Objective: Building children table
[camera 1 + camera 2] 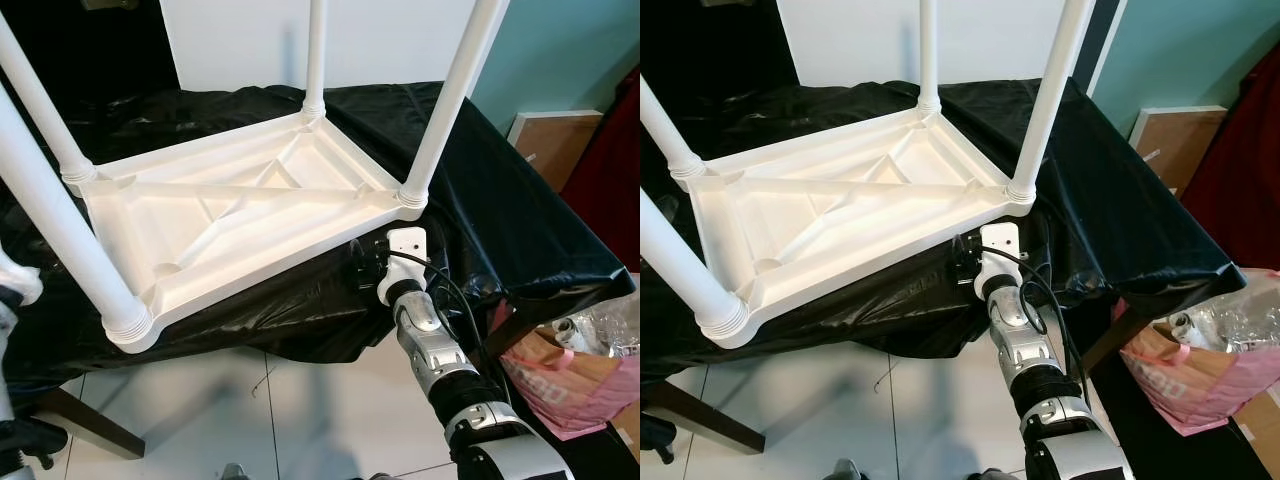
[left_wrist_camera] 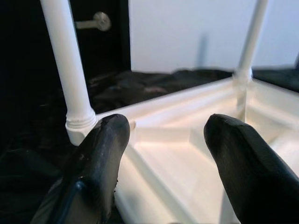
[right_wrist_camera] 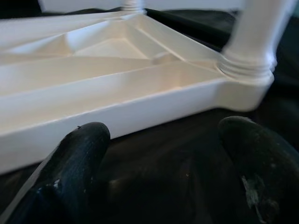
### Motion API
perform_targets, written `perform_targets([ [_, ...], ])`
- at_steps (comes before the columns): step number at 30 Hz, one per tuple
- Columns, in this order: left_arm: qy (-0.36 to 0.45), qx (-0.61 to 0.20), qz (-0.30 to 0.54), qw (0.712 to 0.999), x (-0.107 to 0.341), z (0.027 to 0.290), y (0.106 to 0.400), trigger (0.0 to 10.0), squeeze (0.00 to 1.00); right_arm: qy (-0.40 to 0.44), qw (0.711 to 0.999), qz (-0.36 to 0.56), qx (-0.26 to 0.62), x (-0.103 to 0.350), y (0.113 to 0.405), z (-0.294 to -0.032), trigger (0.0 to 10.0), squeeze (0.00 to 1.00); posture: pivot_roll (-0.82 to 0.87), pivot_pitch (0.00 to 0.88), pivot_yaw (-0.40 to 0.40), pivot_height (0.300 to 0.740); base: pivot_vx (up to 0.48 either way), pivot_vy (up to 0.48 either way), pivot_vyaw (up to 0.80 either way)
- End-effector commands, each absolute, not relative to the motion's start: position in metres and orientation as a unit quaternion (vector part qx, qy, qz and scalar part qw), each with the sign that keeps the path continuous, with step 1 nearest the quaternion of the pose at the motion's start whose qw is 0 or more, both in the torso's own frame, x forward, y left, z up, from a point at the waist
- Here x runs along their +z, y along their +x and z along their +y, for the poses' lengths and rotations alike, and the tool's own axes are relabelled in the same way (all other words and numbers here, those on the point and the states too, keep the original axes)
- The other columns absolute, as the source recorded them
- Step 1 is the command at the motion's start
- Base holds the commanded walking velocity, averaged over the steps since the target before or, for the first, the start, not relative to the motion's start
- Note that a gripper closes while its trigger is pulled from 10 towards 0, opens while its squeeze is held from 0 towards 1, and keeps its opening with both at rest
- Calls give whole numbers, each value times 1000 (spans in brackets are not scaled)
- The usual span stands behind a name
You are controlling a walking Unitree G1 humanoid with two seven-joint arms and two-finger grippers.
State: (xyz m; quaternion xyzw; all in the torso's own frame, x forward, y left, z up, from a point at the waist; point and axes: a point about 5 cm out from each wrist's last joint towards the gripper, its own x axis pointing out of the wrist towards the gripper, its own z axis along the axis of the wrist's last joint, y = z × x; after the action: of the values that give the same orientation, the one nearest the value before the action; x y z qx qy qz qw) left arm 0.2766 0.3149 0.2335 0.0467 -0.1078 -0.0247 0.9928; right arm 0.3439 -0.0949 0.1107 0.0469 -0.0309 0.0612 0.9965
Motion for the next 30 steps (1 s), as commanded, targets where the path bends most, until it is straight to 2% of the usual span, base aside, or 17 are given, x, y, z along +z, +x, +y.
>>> perform_targets([
  [1,30,4,-111,993,227,310,286,10000,0,77,995,-20,60,105,342,-94,10000,0,82,76,-31,740,0,0,0],
  [5,10,-13,-121,992,221,293,295,10000,0,100,994,0,49,101,344,-94,10000,0,71,74,-33,740,0,0,0],
  [9,-34,-83,-126,988,212,259,301,10000,0,85,995,39,38,97,350,-91,10000,0,70,73,-43,740,0,0,0],
  [17,-38,-147,-125,980,210,237,301,10000,0,75,994,50,55,97,353,-85,10000,0,77,72,-54,740,0,0,0],
  [18,-39,-180,-118,976,208,223,300,10000,0,71,994,53,63,97,354,-83,10000,0,81,74,-60,740,0,0,0],
  [19,-39,-180,-118,976,208,223,300,10000,0,71,994,53,63,97,354,-83,10000,0,81,74,-60,740,0,0,0],
  [20,-40,-208,-115,971,206,207,300,10000,0,69,993,55,74,99,357,-81,10000,0,78,74,-63,740,0,0,0],
  [22,-40,-208,-115,971,206,207,300,10000,0,69,993,55,74,99,357,-81,10000,0,78,74,-63,740,0,0,0],
  [23,-45,-235,-114,964,206,189,299,10000,0,69,992,58,85,101,360,-81,10000,0,76,75,-66,740,0,0,0],
  [24,-45,-235,-114,964,206,189,299,10000,0,69,992,58,85,101,360,-81,10000,0,76,75,-66,740,0,0,0],
  [25,-52,-255,-116,958,206,173,298,10000,0,68,992,57,93,104,362,-81,10000,0,76,75,-66,740,0,0,0],
  [30,-70,-281,-119,950,205,150,296,10000,0,55,990,58,112,108,366,-82,10000,0,76,76,-69,740,0,0,0],
])
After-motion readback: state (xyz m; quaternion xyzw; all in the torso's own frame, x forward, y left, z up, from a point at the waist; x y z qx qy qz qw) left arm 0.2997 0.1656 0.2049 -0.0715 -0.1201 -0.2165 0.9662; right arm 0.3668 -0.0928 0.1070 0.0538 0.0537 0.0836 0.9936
